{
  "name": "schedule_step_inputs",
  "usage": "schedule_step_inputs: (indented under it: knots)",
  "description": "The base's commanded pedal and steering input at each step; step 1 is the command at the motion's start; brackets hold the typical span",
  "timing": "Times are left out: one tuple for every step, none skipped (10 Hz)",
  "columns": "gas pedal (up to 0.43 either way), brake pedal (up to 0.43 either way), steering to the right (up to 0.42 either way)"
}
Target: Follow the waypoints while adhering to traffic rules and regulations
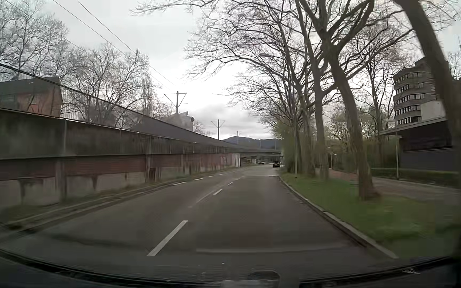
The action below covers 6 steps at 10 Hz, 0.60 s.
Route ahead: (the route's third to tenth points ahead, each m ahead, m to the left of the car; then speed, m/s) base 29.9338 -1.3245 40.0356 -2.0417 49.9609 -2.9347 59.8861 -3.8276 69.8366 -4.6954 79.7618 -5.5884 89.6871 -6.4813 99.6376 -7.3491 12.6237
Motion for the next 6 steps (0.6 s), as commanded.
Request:
schedule_step_inputs:
  knots:
    - [0.118, 0.0, 0.013]
    - [0.118, 0.0, 0.013]
    - [0.118, 0.0, 0.013]
    - [0.118, 0.0, 0.013]
    - [0.118, 0.0, 0.013]
    - [0.118, 0.0, 0.013]
